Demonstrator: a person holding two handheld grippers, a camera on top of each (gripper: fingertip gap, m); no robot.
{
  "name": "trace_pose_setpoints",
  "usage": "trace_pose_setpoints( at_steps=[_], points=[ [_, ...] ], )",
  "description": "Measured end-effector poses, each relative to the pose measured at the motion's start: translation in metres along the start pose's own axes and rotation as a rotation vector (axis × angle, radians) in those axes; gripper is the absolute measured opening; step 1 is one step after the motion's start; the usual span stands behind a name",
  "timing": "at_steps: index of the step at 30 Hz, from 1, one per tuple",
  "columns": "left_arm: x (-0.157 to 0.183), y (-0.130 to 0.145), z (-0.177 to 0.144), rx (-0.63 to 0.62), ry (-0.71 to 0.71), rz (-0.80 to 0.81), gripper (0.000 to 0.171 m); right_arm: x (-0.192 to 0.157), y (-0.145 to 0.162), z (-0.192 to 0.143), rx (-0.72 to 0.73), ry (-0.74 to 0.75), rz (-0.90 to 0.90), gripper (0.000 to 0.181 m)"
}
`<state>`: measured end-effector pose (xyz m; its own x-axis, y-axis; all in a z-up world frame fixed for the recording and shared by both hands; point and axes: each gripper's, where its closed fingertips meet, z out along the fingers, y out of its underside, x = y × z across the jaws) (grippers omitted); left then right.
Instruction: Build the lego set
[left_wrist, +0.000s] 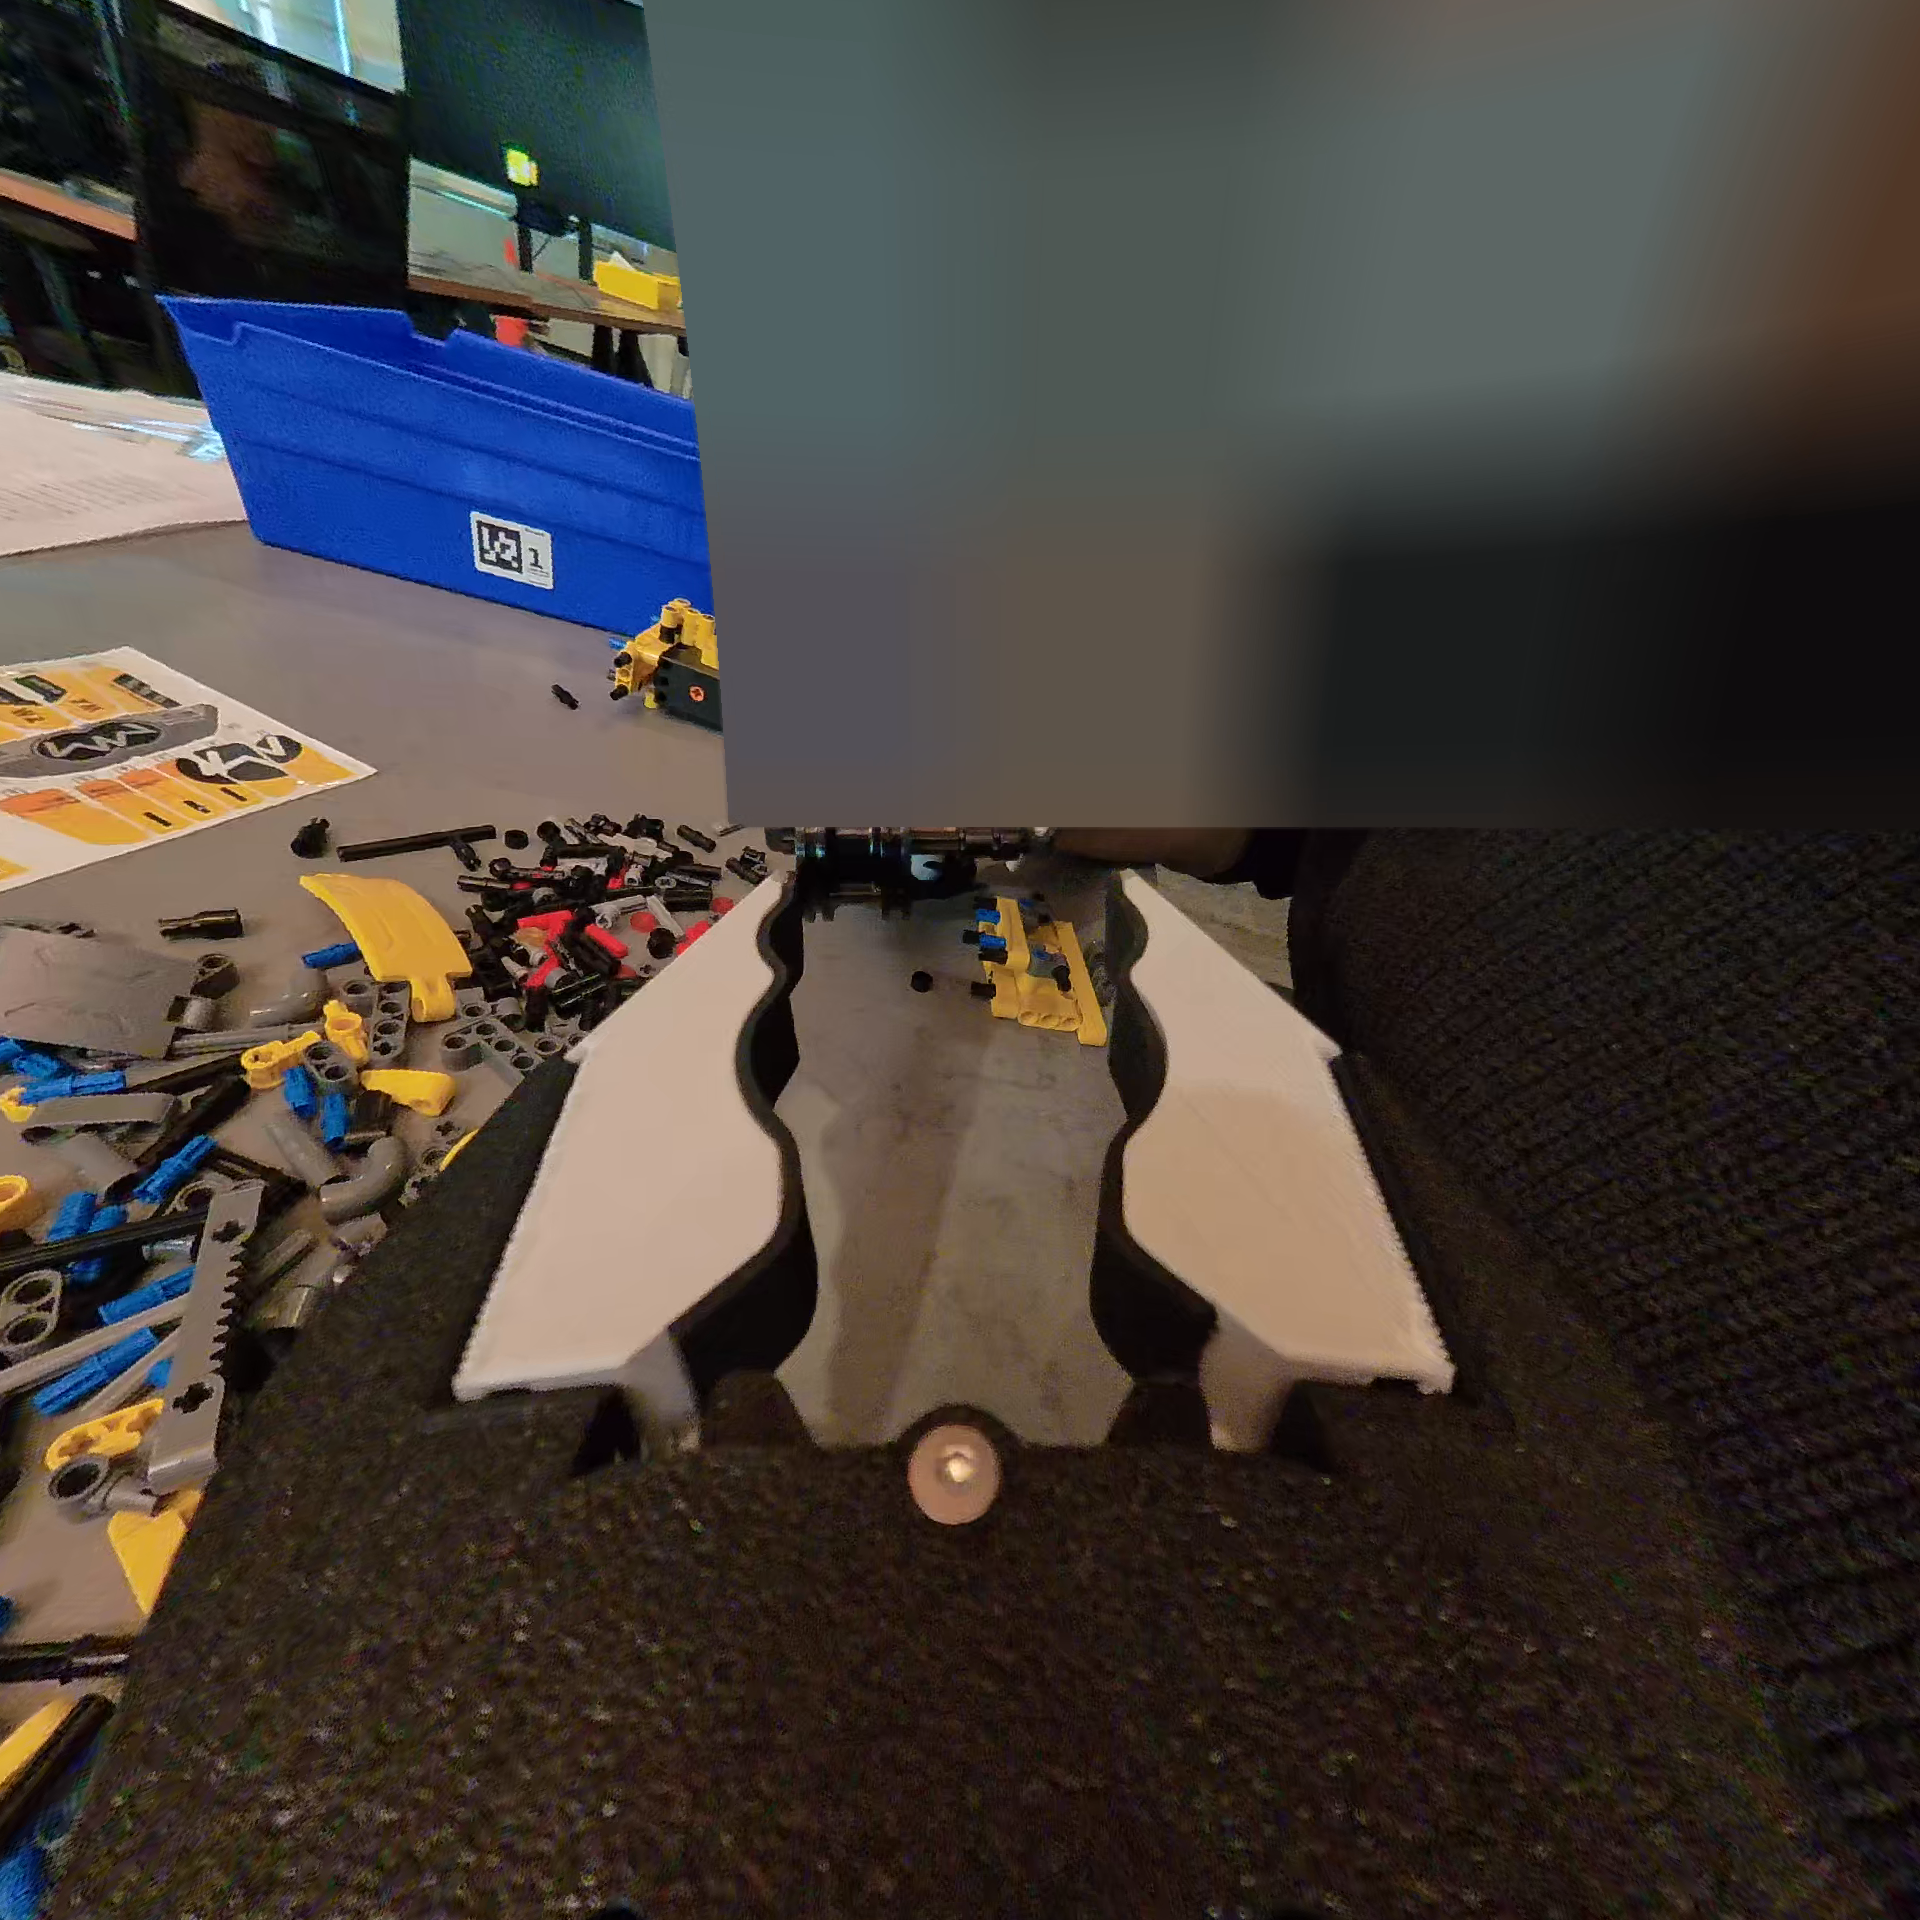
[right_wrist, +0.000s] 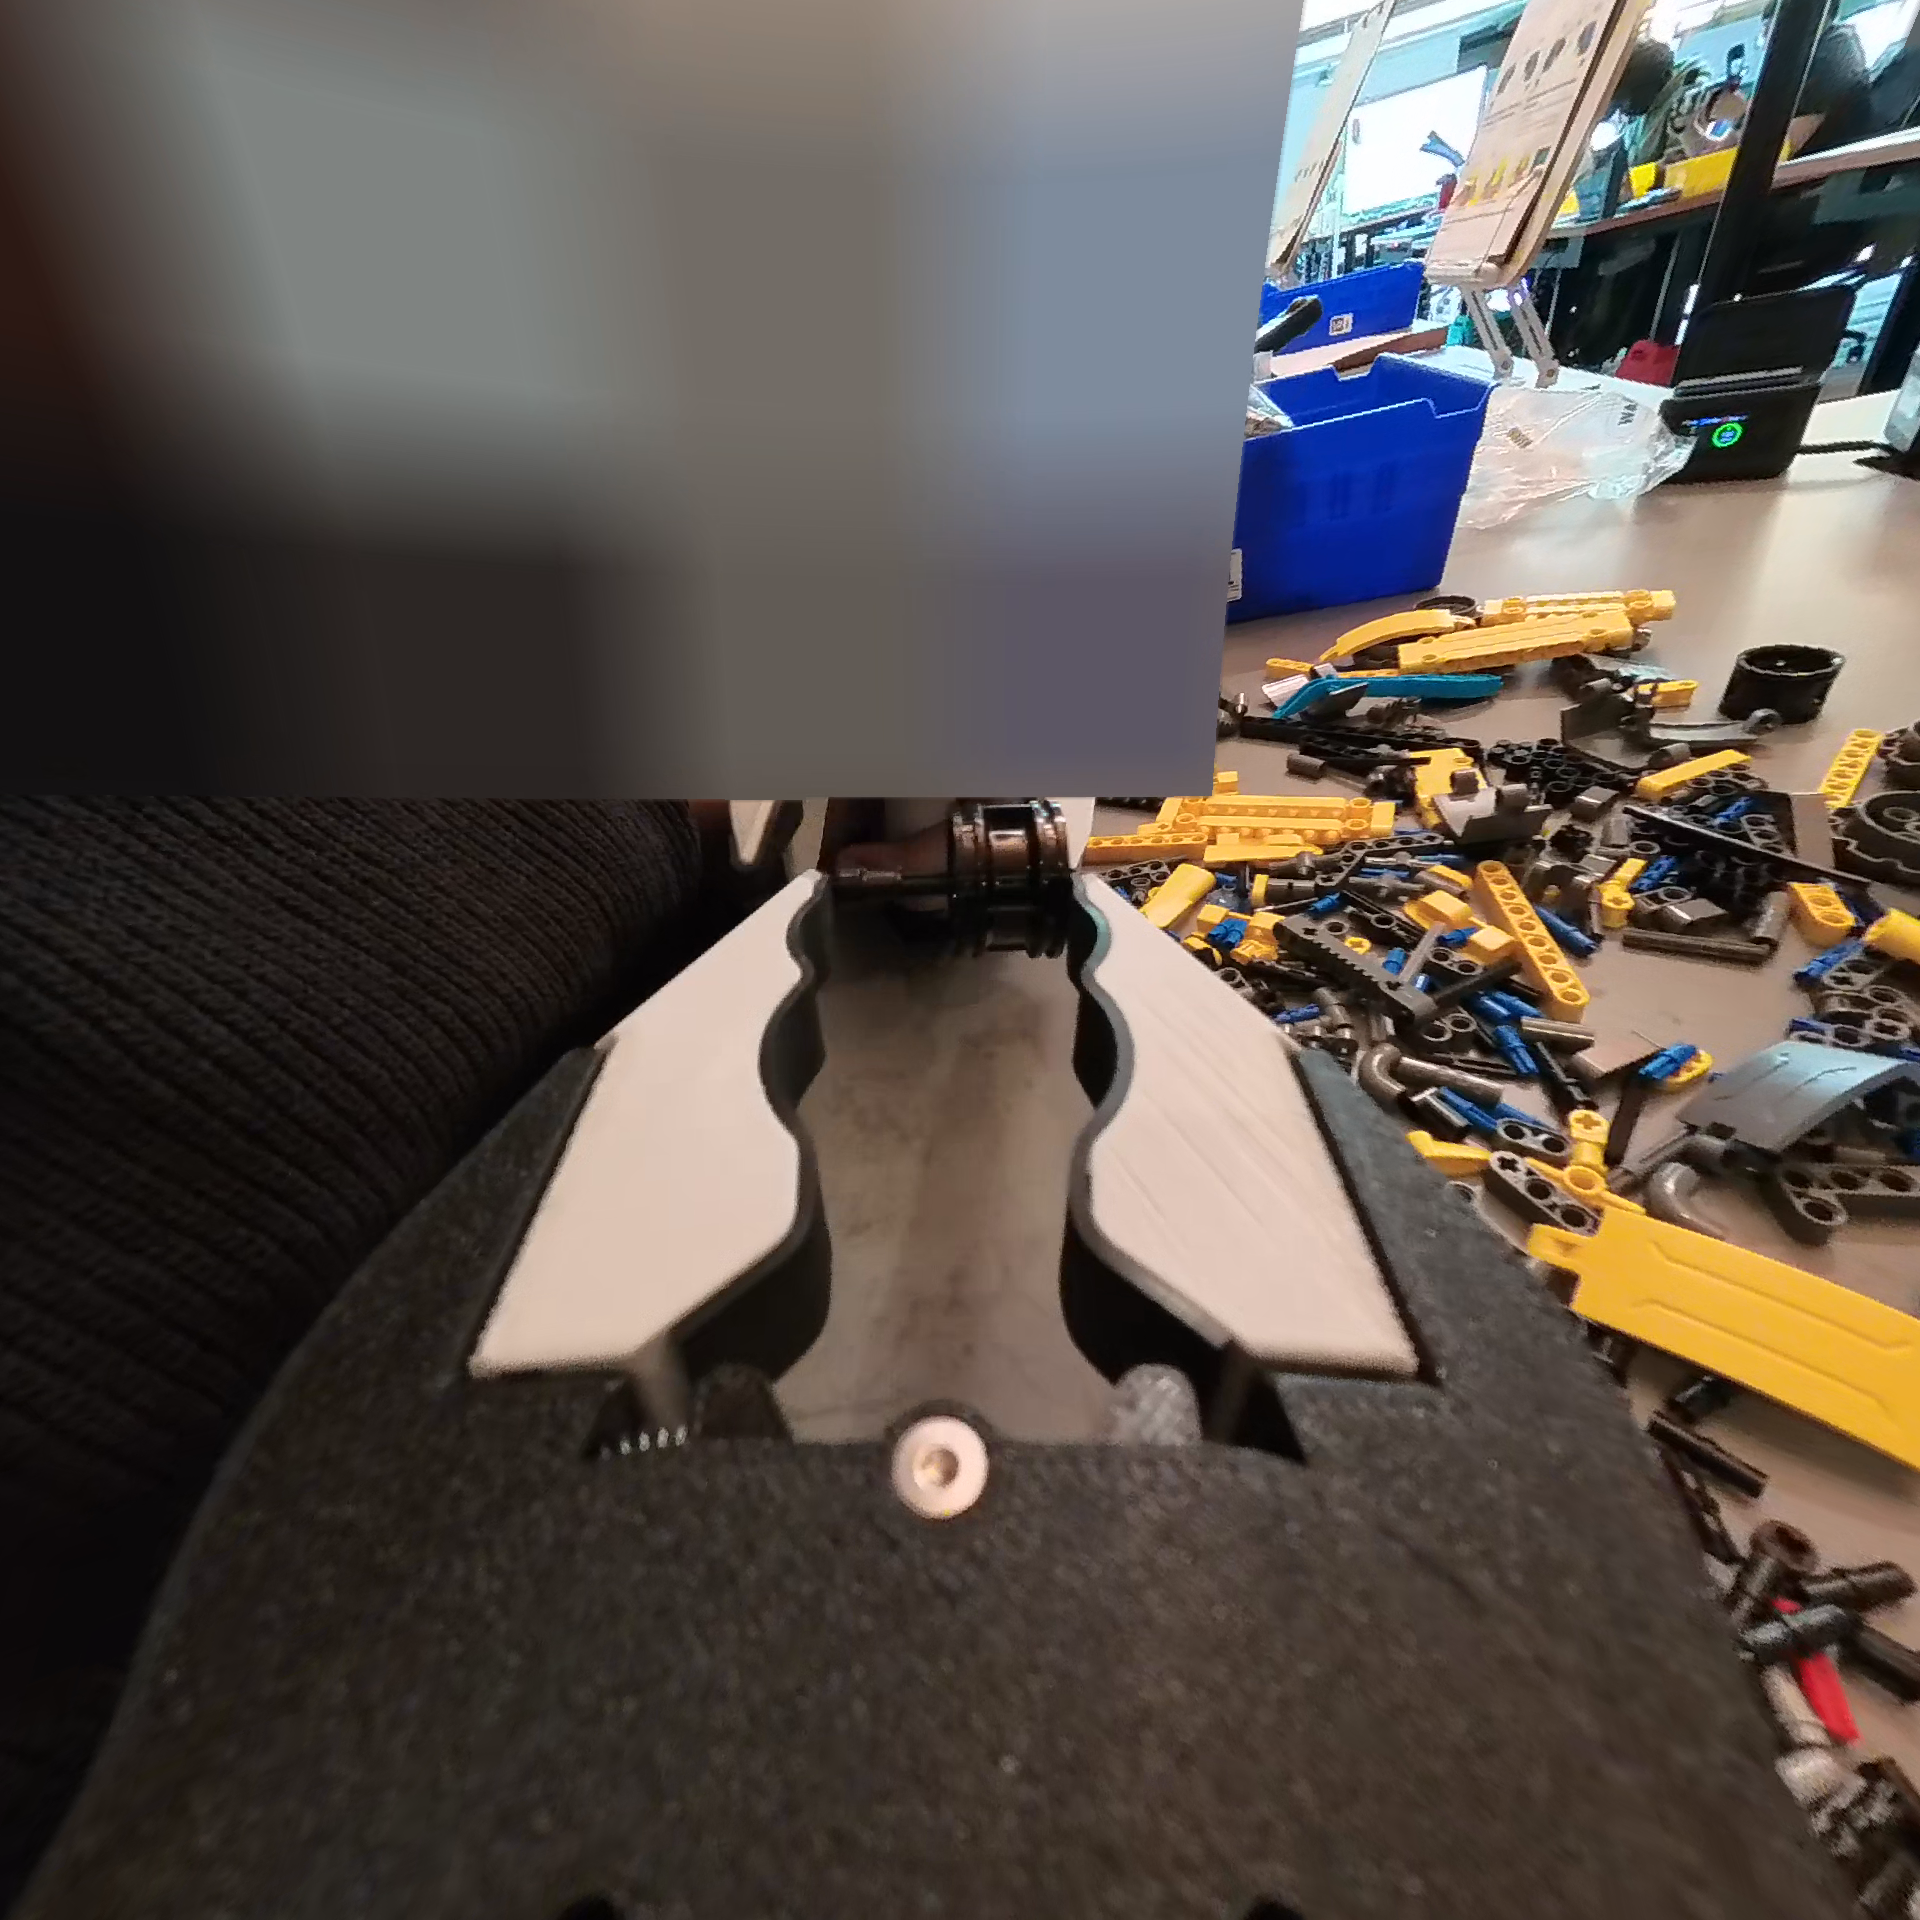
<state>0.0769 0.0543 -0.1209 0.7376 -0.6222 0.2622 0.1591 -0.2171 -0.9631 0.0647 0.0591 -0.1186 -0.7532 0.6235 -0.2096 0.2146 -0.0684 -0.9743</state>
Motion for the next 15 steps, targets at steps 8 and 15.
trace_pose_setpoints(
  at_steps=[8, 15],
  points=[
    [-0.0018, 0.0002, -0.0003, 0.0, -0.002, -0.017, 0.046, -0.0044, 0.0027, 0.0034, -0.019, -0.01, -0.035, 0.045],
    [-0.0029, 0.0017, 0.0001, -0.01, -0.019, -0.004, 0.041, -0.0054, 0.0034, 0.0034, -0.019, -0.024, -0.024, 0.045]
  ],
)
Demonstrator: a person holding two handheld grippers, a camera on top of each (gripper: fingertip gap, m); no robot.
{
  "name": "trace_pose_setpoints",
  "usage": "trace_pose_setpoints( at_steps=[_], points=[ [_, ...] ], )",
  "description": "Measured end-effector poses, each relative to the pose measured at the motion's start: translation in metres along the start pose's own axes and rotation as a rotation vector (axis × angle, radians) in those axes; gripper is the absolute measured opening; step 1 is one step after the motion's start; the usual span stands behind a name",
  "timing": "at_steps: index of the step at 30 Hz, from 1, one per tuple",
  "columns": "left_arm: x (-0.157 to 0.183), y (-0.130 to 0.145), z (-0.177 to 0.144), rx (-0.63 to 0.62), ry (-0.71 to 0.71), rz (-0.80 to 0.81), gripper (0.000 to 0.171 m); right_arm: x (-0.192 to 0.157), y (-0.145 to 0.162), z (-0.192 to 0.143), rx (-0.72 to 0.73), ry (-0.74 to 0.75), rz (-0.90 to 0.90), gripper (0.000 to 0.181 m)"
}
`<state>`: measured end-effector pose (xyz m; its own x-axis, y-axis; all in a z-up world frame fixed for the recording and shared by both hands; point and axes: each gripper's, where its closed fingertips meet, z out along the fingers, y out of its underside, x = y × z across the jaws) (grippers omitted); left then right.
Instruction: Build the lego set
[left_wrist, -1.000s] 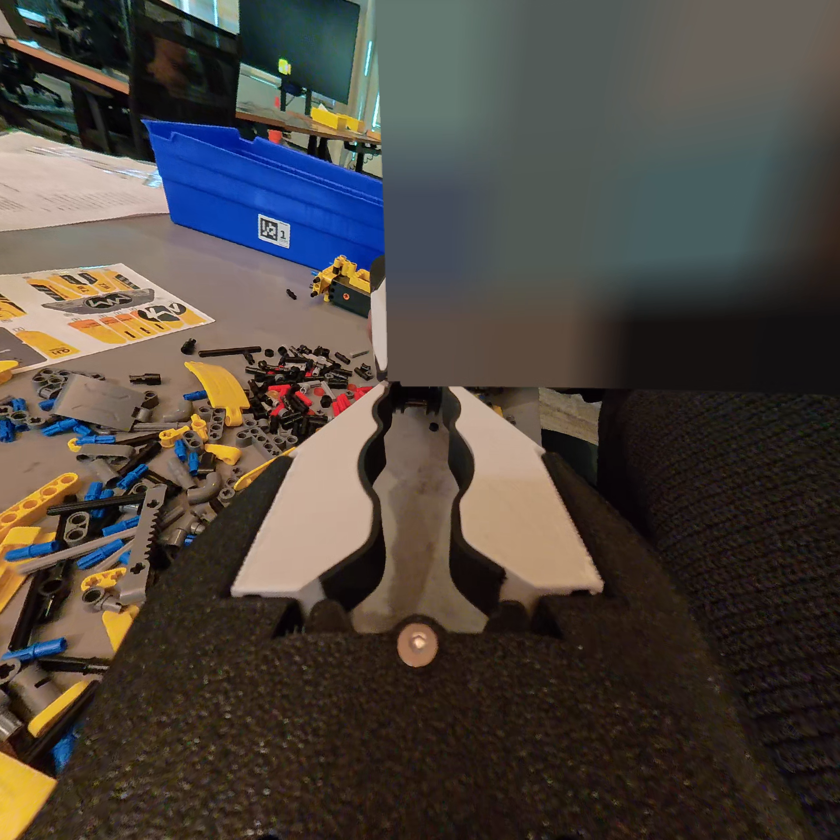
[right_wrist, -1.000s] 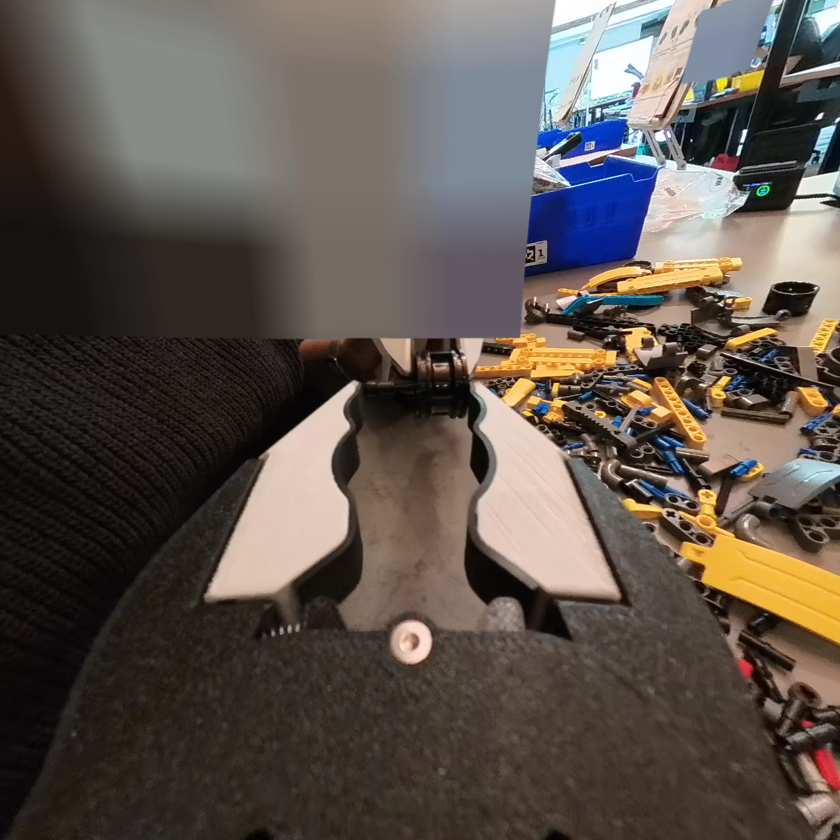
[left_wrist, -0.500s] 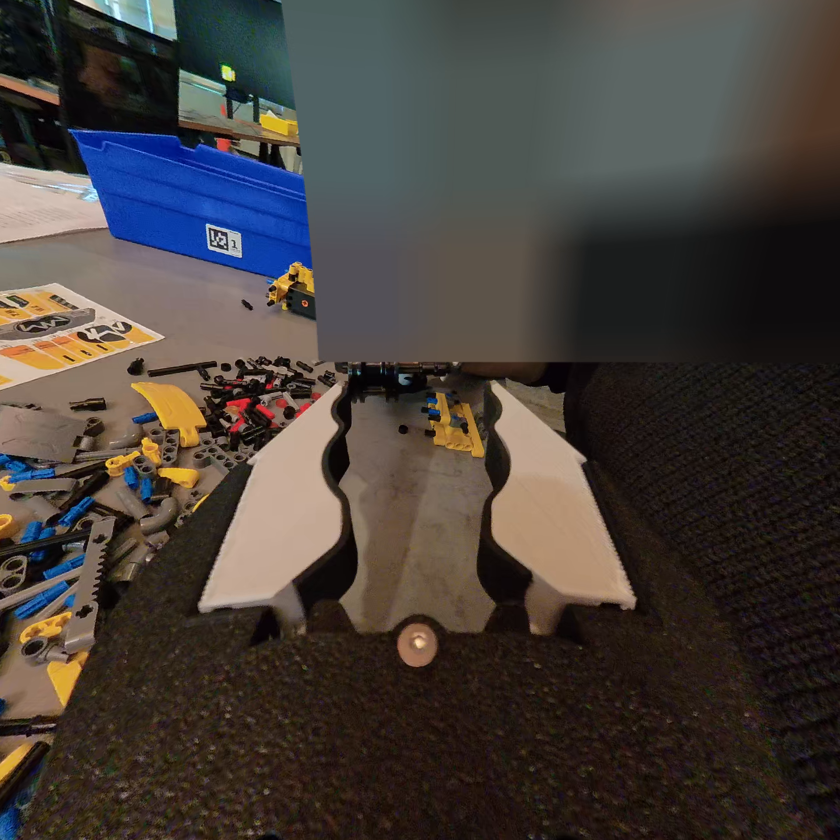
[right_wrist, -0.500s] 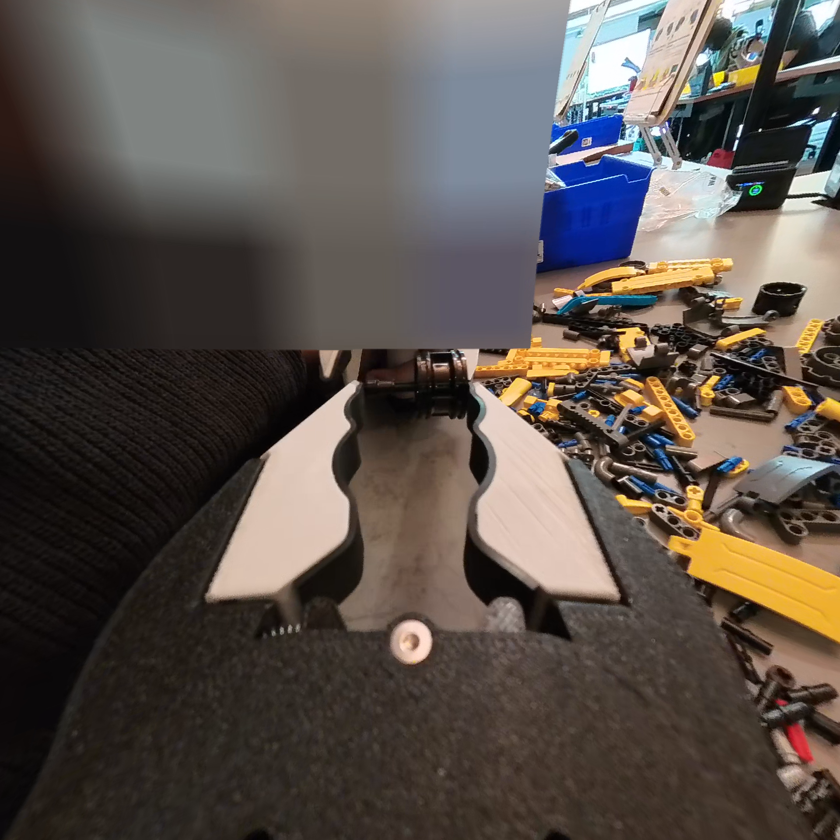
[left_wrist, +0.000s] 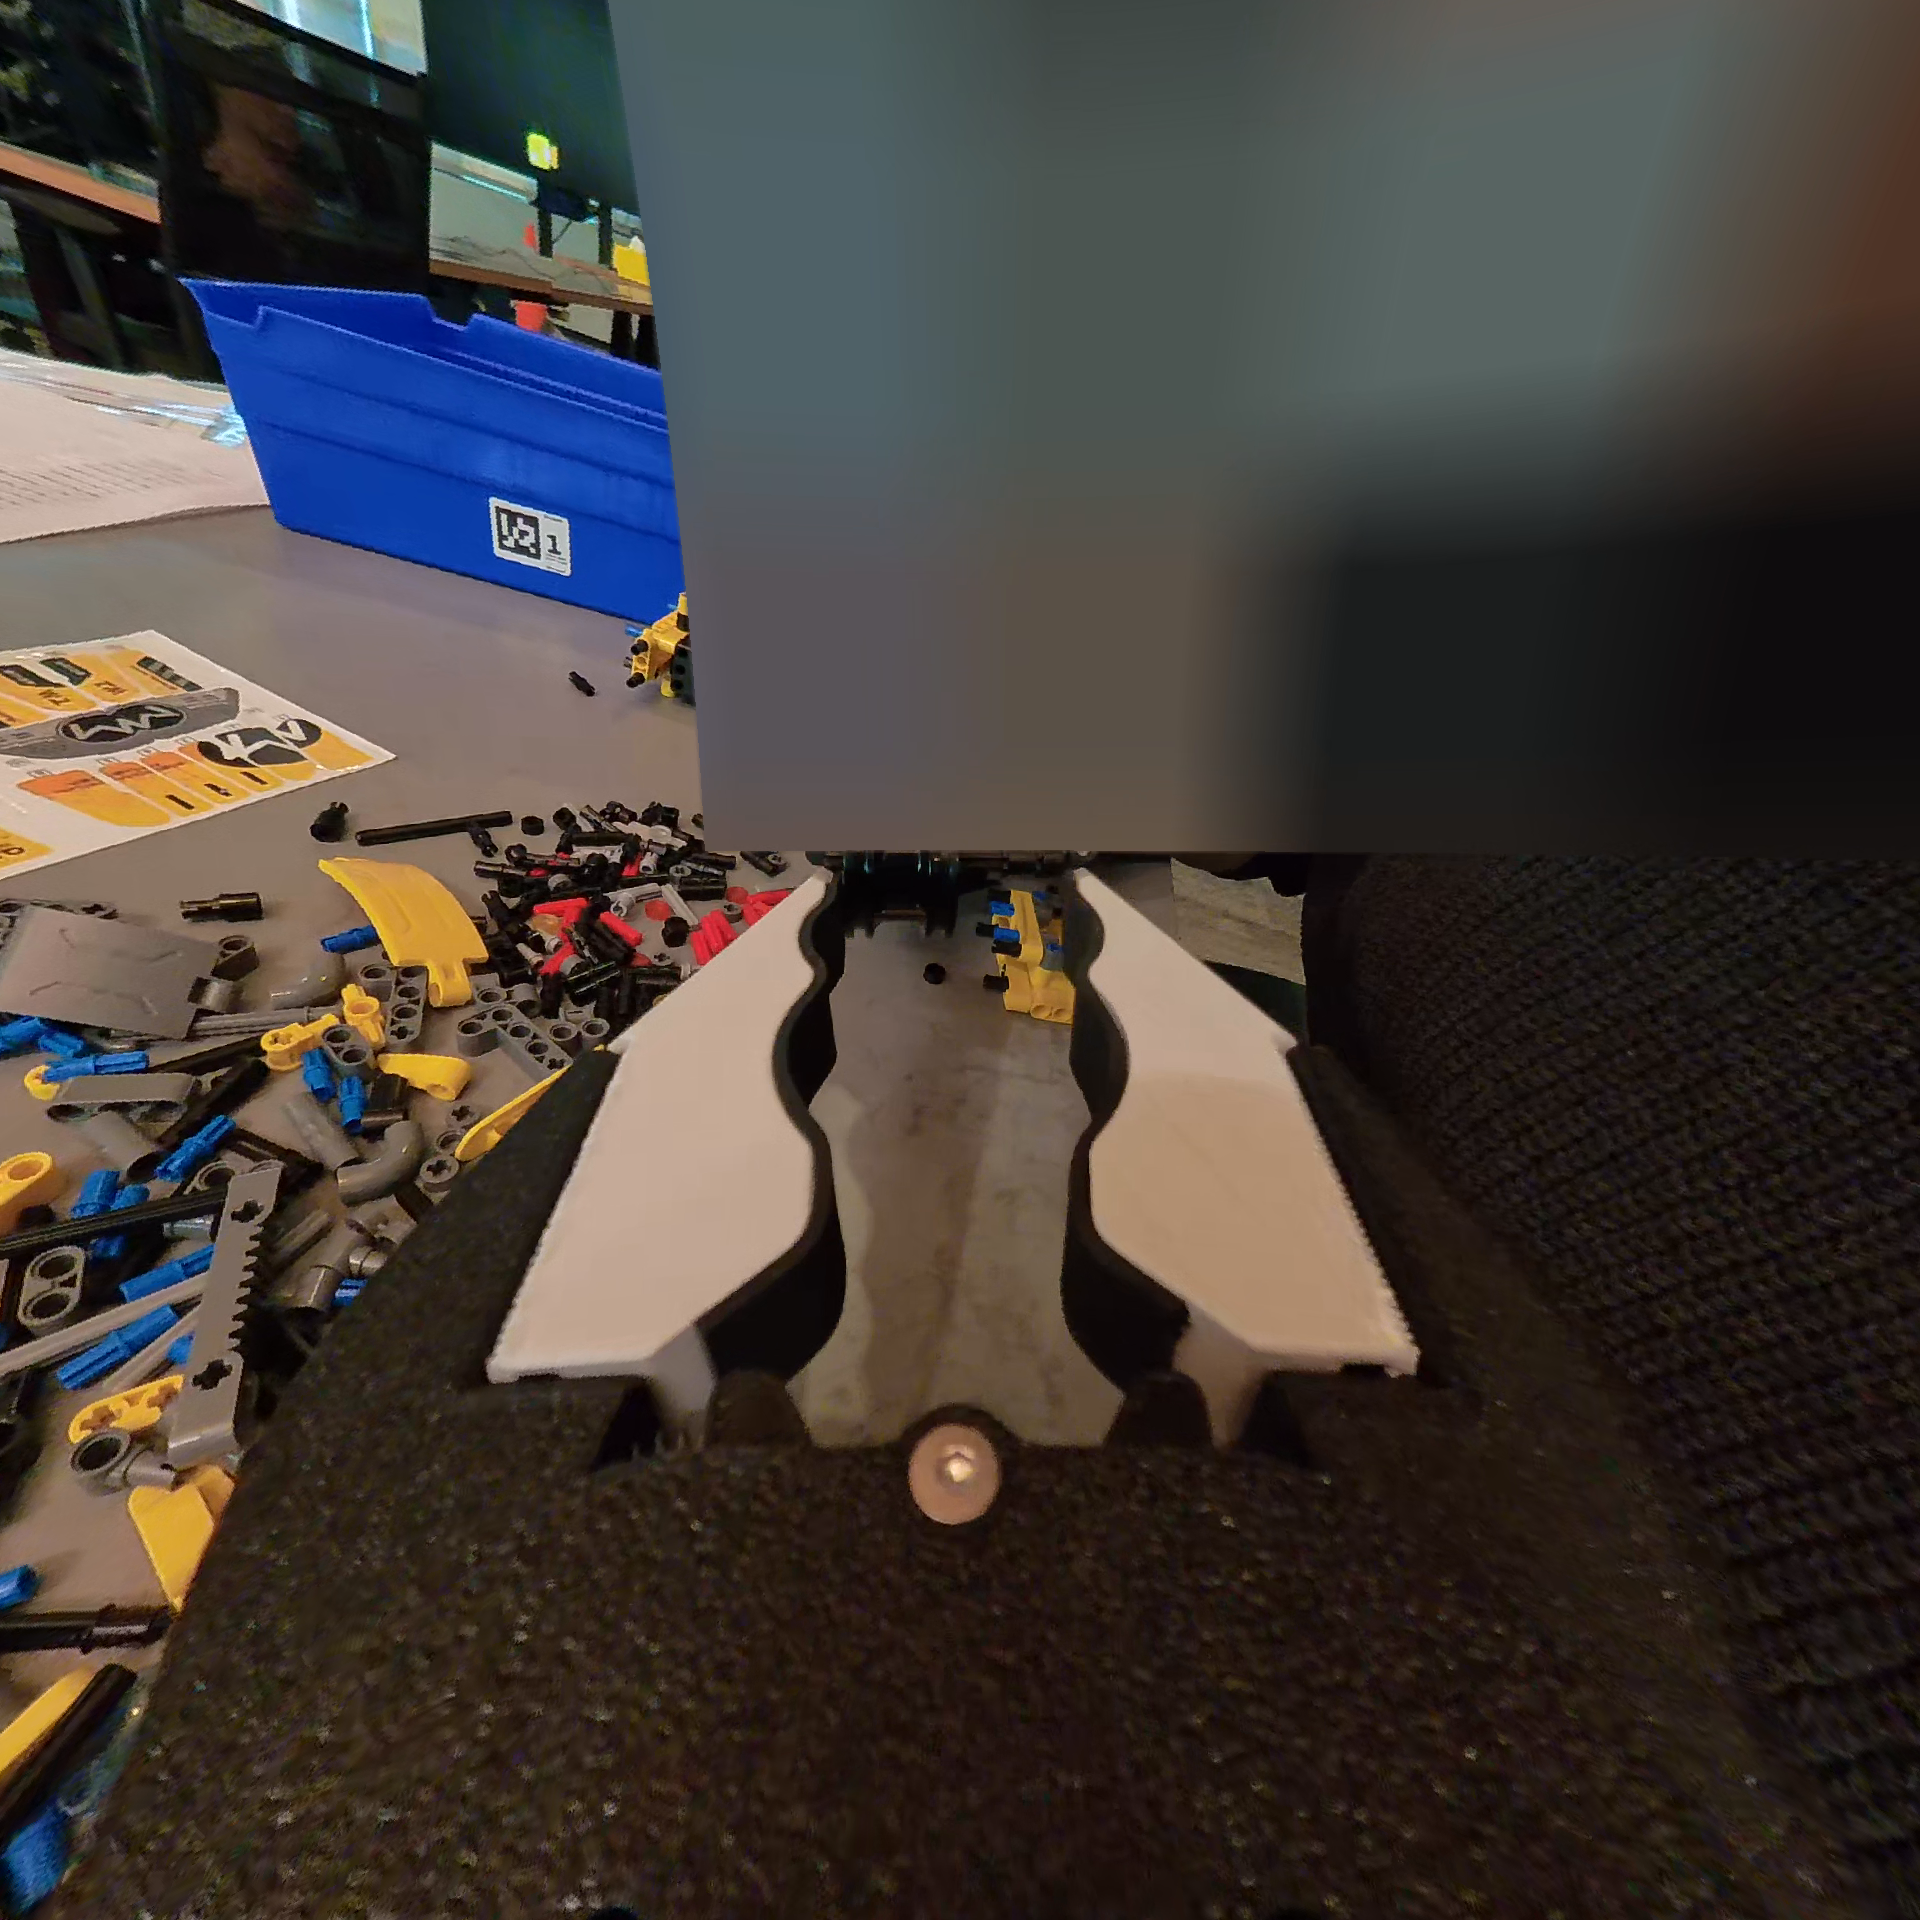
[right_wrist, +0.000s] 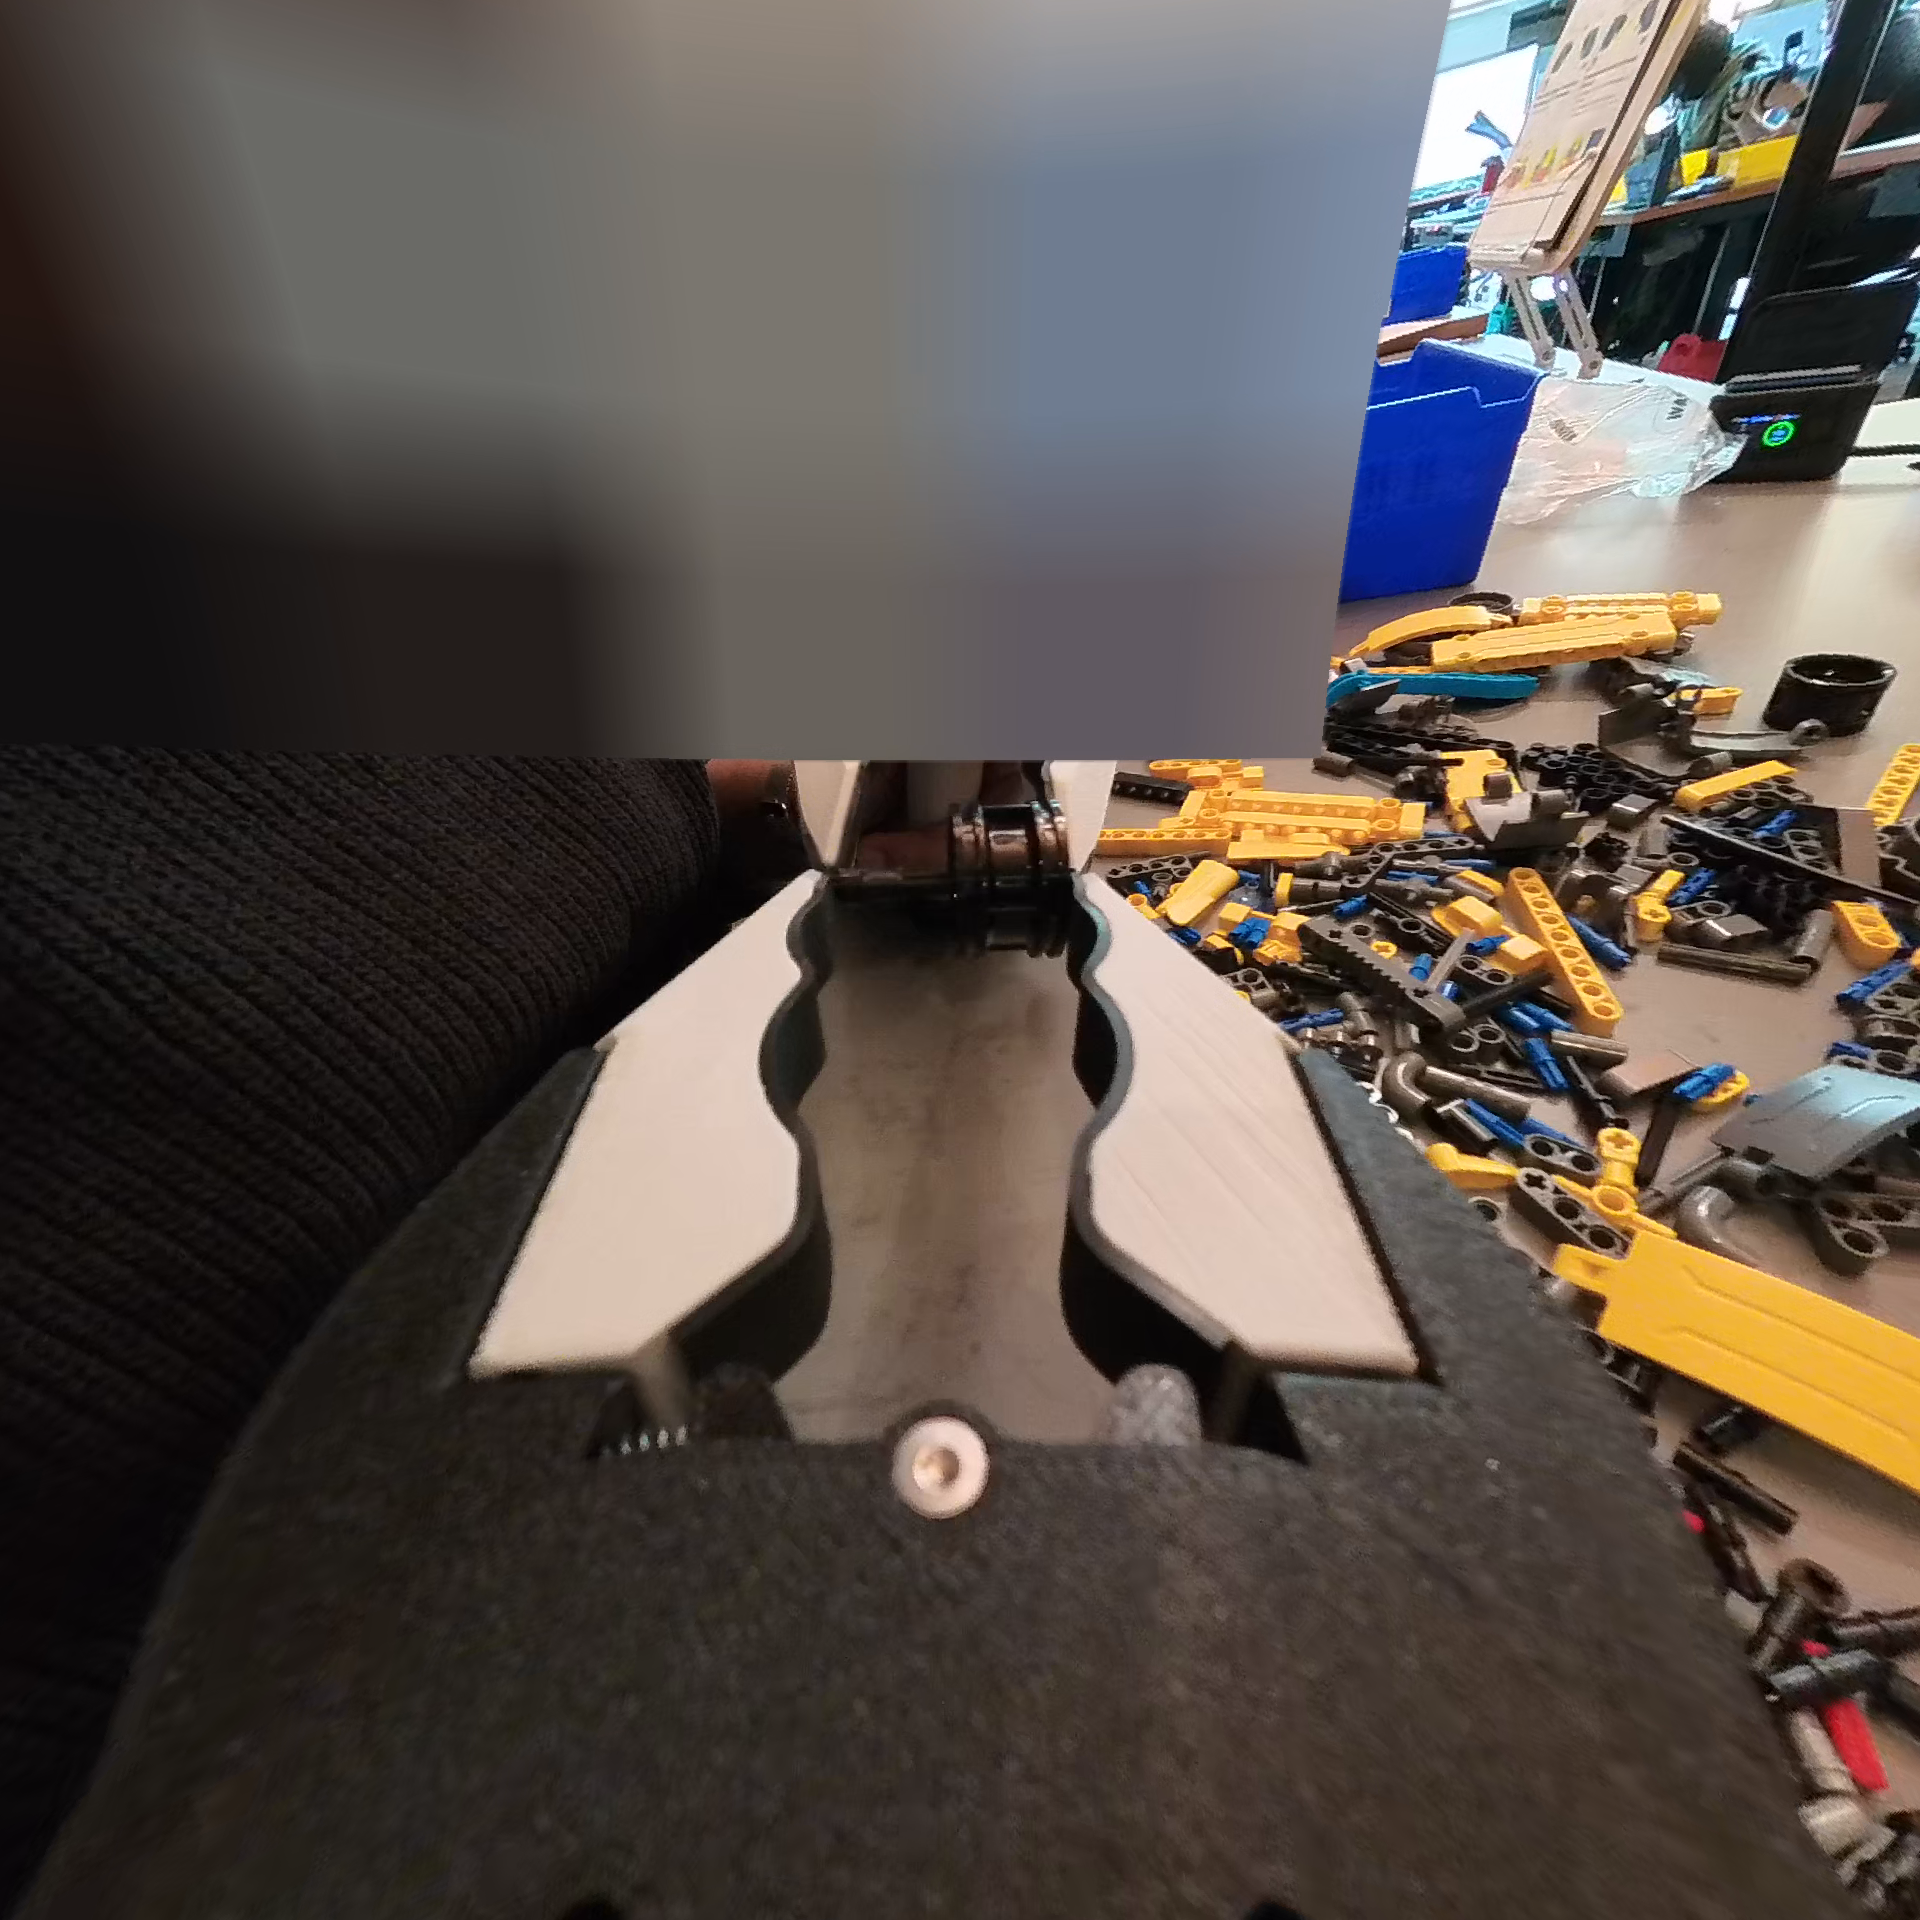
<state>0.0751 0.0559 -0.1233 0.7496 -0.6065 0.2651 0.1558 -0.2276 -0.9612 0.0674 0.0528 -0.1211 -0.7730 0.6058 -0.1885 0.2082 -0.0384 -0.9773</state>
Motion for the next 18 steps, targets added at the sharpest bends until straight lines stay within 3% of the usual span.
trace_pose_setpoints(
  at_steps=[18],
  points=[
    [0.0009, 0.0024, 0.0016, -0.022, -0.035, 0.055, 0.041, -0.0006, 0.0011, 0.0004, -0.016, 0.001, 0.0, 0.045]
  ],
)
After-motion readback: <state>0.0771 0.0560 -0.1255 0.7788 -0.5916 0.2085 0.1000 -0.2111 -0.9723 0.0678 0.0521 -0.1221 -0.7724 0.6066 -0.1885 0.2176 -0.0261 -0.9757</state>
